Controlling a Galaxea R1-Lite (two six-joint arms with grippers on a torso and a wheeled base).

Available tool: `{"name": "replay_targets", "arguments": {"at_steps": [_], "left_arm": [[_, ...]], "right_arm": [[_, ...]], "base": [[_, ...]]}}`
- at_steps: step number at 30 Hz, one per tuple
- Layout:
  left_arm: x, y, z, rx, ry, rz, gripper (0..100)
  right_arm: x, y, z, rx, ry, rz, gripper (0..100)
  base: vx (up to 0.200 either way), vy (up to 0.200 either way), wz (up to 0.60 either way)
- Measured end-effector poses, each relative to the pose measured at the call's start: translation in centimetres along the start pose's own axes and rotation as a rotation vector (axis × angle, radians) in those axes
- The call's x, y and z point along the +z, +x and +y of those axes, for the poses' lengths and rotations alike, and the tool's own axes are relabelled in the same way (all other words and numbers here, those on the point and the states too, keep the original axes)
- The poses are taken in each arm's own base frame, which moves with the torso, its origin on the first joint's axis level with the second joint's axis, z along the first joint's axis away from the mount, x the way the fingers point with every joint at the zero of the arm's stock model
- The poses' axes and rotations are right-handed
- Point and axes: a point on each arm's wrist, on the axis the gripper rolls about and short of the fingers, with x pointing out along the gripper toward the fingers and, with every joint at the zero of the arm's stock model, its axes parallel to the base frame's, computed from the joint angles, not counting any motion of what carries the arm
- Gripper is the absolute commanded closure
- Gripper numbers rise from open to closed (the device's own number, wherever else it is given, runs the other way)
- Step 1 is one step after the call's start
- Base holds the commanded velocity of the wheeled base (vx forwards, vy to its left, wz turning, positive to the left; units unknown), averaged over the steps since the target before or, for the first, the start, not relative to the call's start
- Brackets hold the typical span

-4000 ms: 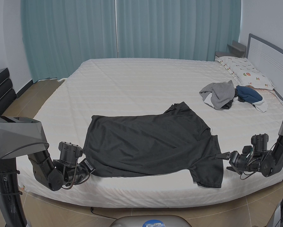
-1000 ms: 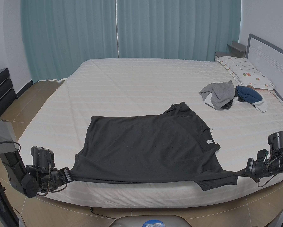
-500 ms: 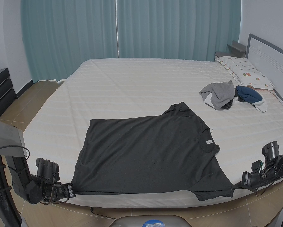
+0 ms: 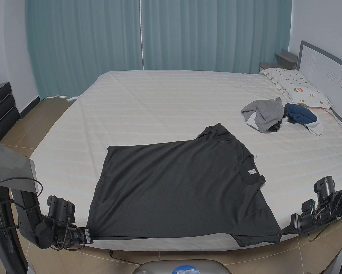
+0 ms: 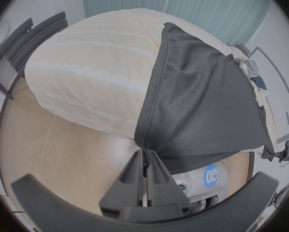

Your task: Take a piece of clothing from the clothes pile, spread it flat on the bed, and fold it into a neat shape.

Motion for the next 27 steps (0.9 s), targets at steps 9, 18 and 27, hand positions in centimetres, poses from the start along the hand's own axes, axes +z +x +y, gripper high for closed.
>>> {"name": "replay_targets", "arguments": {"at_steps": [9, 18, 27], "left_arm": [[1.0, -1.5, -0.4, -0.033, -0.015, -0.087, 100], [1.3, -2.2, -0.5, -0.047, -0.018, -0.125, 100], [1.1, -2.2, -0.6, -0.051, -0.009, -0.117, 100]], "right_arm": [[-1.3, 0.0, -0.6, -0.049, -0.064, 0.031, 100], [-2.8, -0.2, -0.5, -0.051, -0.101, 0.073, 100], [-4.0, -0.4, -0.1, -0.047, -0.125, 0.100, 100]], "base": [[0.000, 0.000, 0.00], [0.000, 0.000, 0.00], [0.000, 0.000, 0.00]]}}
